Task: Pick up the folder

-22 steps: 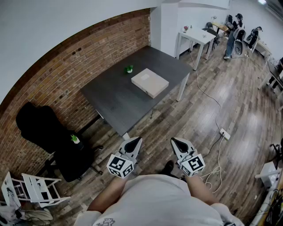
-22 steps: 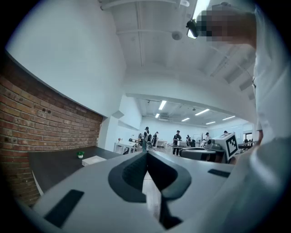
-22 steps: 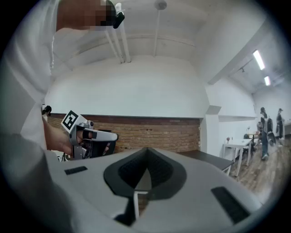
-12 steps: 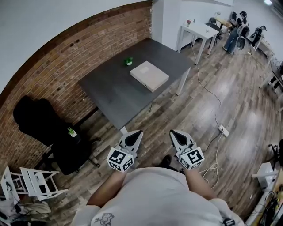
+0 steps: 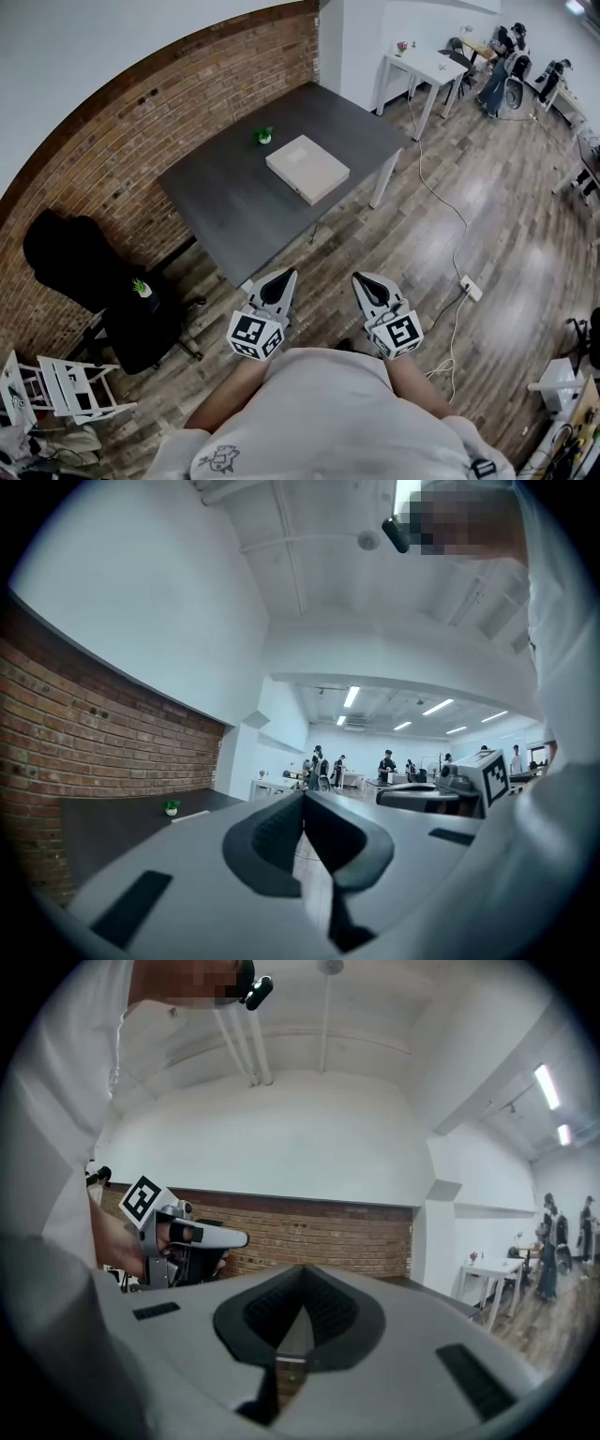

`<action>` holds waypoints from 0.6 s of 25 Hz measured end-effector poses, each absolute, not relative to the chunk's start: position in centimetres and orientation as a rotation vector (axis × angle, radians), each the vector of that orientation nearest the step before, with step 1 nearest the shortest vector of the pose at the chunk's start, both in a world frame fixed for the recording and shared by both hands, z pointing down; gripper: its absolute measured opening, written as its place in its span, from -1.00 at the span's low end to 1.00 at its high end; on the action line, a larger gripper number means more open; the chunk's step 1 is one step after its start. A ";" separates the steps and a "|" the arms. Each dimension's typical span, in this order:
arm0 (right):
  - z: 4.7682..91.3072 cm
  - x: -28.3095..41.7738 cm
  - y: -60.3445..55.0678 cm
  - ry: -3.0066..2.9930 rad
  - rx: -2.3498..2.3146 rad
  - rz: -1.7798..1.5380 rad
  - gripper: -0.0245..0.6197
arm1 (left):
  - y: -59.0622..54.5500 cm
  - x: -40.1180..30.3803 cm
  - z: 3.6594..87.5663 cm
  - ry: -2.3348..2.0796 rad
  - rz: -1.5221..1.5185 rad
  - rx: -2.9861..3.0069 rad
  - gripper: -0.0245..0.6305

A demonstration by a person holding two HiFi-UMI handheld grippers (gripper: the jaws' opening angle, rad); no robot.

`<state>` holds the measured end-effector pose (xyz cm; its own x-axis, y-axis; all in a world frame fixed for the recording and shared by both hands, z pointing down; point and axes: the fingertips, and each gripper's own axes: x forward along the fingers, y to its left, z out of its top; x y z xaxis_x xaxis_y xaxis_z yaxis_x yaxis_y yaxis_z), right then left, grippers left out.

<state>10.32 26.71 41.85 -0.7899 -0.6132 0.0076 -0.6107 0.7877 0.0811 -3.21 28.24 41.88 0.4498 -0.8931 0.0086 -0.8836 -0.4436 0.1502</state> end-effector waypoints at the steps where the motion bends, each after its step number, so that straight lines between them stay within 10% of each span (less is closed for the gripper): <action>1: 41.9 10.8 25.9 -2.941 1.010 -0.101 -0.91 | 27.5 -2.6 41.9 -1.589 -0.106 2.555 -0.89; 15: 45.2 18.5 19.6 -2.910 0.973 0.053 -0.32 | 18.8 7.4 45.0 -1.575 0.012 2.479 -0.24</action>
<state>18.50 19.65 45.24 -0.7967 -0.5991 0.0796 -0.6016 0.7987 -0.0098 7.38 18.75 45.02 0.4309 -0.8950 0.1155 -0.8966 -0.4101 0.1671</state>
